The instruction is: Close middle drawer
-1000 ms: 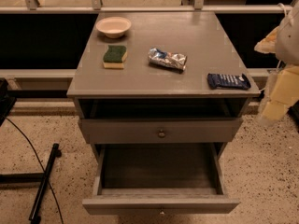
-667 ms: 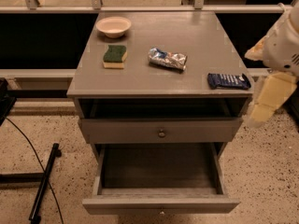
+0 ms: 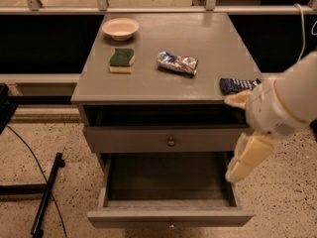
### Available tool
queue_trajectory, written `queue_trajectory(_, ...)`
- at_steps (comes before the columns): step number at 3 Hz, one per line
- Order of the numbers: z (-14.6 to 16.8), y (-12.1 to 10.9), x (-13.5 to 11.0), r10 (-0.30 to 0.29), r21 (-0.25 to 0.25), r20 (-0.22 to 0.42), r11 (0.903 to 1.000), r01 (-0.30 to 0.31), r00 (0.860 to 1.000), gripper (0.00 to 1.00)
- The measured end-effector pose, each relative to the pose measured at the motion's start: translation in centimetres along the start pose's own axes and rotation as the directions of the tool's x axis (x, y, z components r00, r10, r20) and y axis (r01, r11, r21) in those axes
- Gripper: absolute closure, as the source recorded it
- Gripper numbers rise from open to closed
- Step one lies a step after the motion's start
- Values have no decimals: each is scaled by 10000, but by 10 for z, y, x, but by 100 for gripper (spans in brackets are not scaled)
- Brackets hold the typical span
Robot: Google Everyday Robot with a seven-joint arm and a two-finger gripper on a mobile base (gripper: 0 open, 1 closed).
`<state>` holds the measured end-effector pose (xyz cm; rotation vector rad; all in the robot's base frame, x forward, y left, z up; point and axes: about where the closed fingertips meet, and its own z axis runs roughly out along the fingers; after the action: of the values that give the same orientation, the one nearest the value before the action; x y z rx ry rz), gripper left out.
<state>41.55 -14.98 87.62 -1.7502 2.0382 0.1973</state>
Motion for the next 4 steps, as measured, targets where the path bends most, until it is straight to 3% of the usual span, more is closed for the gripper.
queue_trajectory(1,70,39,13,395,-486,1291,9983,-334,9908,0)
queue_trajectory(2,98,53,26,642,-456,1275,9972,-588,9898,0)
queue_trajectory(3,107,46,34,637,-25,1024,9980,-638,9927,0)
queue_trajectory(4,153,61,47,925,67,1720,9954,-951,9807,0)
